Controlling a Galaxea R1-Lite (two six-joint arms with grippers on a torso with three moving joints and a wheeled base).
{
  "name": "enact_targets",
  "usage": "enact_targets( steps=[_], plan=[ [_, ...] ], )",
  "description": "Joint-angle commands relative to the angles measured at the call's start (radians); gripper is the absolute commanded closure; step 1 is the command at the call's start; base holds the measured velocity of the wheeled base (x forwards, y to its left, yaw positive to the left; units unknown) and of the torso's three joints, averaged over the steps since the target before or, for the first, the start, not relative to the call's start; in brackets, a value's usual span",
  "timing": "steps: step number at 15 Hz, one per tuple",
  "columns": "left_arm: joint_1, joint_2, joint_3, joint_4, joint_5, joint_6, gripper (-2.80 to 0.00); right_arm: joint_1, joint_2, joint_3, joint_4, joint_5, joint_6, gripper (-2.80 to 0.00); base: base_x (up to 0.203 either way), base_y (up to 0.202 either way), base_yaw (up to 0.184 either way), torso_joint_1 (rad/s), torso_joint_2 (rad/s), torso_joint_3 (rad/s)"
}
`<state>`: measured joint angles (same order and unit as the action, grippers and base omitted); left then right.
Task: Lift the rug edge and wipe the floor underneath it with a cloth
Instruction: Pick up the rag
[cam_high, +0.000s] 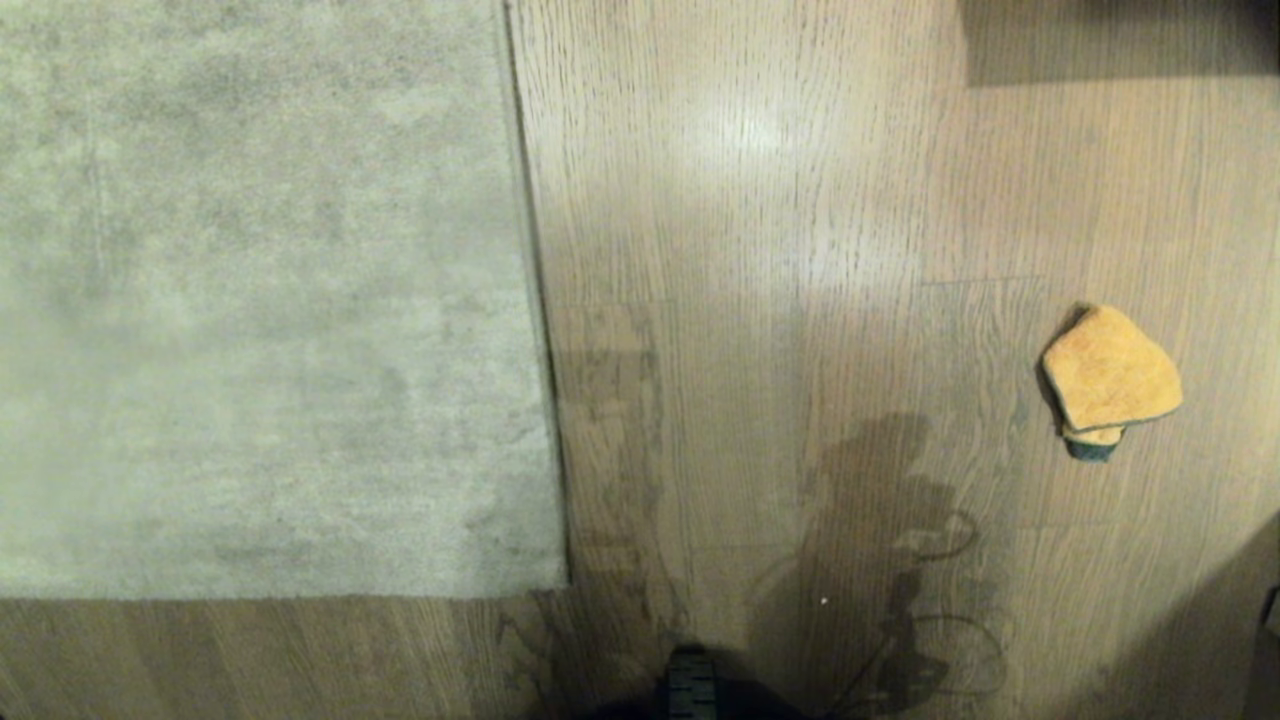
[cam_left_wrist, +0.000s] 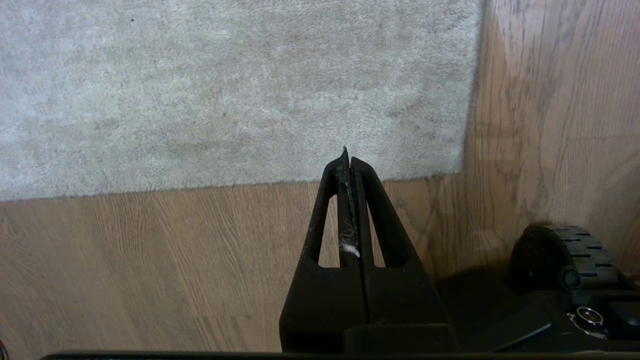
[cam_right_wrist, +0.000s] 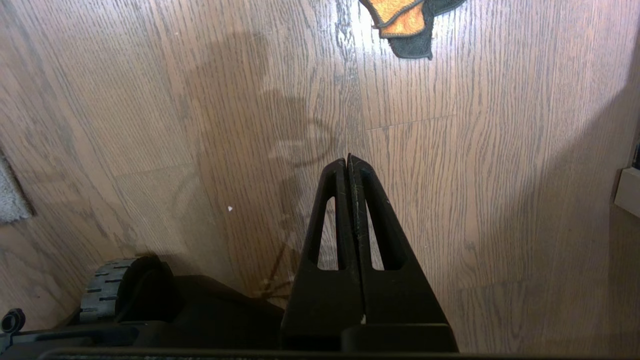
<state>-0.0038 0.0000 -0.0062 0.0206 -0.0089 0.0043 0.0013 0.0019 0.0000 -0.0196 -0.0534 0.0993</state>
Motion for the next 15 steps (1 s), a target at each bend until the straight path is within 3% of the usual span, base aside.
enact_targets(
  steps=[1, 15],
  plan=[
    [0.001, 0.002, 0.000, -0.001, 0.001, 0.000, 0.00, 0.000, 0.000, 0.000, 0.000, 0.000, 0.000, 0.00, 0.000, 0.000, 0.000, 0.000, 0.00, 0.000],
    [0.001, 0.000, 0.003, -0.004, 0.007, 0.000, 0.00, 0.000, 0.000, 0.000, 0.000, 0.000, 0.000, 0.00, 0.000, 0.000, 0.000, 0.000, 0.00, 0.000]
  ],
)
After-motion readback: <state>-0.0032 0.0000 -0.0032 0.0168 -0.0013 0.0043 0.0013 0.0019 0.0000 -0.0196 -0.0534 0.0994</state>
